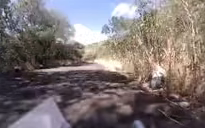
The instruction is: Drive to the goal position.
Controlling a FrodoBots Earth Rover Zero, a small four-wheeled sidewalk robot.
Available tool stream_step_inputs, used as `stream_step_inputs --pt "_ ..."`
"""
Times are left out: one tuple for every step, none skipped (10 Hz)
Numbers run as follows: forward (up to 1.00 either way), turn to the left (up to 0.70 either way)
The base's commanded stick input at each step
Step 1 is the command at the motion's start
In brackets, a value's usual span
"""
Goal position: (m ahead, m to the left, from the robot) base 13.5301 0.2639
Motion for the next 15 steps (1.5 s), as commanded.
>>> stream_step_inputs --pt "0.5 0.0" --pt "0.5 0.0" --pt "0.5 0.0" --pt "0.5 0.0" --pt "0.5 0.0" --pt "0.5 0.0" --pt "0.5 0.0" --pt "0.5 0.0" --pt "0.5 0.0" --pt "0.5 0.0" --pt "0.5 0.0" --pt "0.5 0.0" --pt "0.5 0.0" --pt "0.5 0.0" --pt "0.5 0.0"
